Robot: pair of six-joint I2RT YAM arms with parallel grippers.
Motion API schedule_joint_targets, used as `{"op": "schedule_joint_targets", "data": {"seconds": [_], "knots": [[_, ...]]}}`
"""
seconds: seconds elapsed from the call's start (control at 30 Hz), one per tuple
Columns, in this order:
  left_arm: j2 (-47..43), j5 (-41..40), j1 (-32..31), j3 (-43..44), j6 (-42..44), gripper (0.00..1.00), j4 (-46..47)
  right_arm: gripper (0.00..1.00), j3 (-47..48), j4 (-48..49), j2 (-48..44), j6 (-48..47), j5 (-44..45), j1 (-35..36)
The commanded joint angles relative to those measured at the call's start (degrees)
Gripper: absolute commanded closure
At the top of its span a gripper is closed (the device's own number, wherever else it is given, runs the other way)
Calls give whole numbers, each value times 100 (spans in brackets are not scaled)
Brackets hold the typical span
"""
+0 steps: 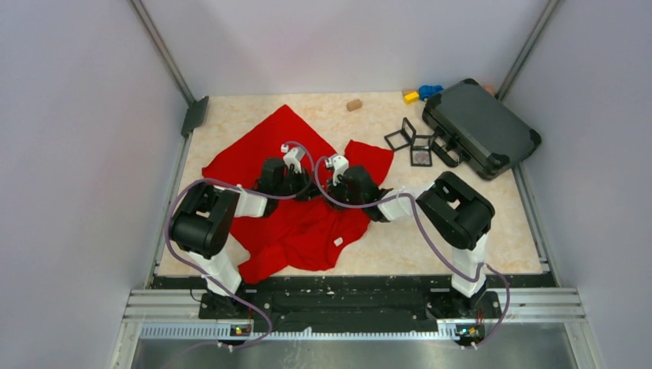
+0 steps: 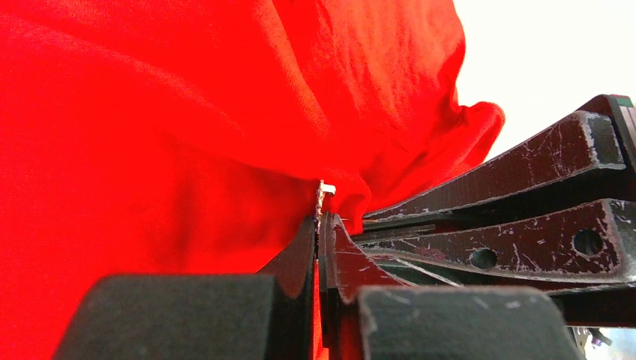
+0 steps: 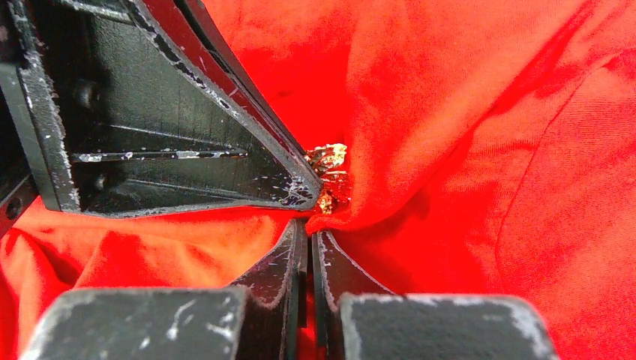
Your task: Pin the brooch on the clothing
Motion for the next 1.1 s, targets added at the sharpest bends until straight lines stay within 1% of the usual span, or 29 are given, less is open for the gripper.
{"op": "schedule_joint_targets", "data": {"seconds": [0.0,0.1,0.17,0.2,0.27,0.37,0.47,0.73,0.77,0.87,0.9,1.07], "knots": [[-35,508,-119,17,-102,100,427,98,152,-374,-315,-160,-121,58],[-40,397,-104,73,-29,100,229,78,16,-571,-907,-292,153,53],[-50,359,-95,73,-9,100,177,69,-88,-713,-1289,-384,333,33],[-51,354,-84,74,-15,100,161,66,-140,-812,-1445,-423,405,-1],[-60,340,-72,69,-7,100,135,64,-205,-1003,-1709,-467,526,-87],[-68,342,-60,68,9,100,129,63,-411,-1052,-1939,-514,612,-224],[-69,382,-57,77,13,100,150,61,-596,-970,-1981,-461,613,-347],[-130,547,-58,22,62,100,286,61,-665,-382,-1476,-196,266,-392],[-132,565,-54,17,75,100,292,62,-647,-317,-1402,-176,245,-392],[-137,613,-59,37,106,100,280,74,-500,-274,-1089,-172,200,-424],[-132,621,-56,34,119,100,272,76,-453,-271,-993,-166,171,-439],[-135,632,-60,87,206,100,151,79,-386,-117,-766,-145,14,-463]]}}
